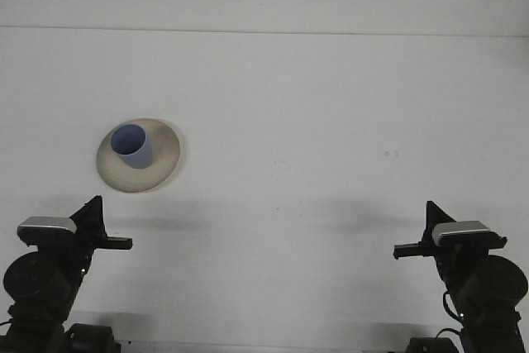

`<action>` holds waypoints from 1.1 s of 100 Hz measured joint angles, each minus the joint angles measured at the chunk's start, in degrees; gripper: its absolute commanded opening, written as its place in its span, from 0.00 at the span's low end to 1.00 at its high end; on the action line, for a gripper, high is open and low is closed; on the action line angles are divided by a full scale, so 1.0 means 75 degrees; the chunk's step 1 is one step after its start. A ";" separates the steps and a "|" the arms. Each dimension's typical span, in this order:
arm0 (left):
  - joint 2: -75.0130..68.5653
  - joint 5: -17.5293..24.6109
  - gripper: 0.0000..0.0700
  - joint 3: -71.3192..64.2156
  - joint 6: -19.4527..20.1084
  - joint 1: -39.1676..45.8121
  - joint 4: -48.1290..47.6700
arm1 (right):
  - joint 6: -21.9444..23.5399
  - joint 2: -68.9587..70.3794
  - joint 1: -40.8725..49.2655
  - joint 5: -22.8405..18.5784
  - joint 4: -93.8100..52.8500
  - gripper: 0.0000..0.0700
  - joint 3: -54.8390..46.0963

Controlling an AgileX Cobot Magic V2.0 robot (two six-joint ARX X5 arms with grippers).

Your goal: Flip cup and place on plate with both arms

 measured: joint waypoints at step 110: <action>-0.2232 -0.0035 0.02 -0.3576 0.0058 0.0128 0.3229 | 0.0000 0.0000 0.0000 0.0000 0.0000 0.00 0.0000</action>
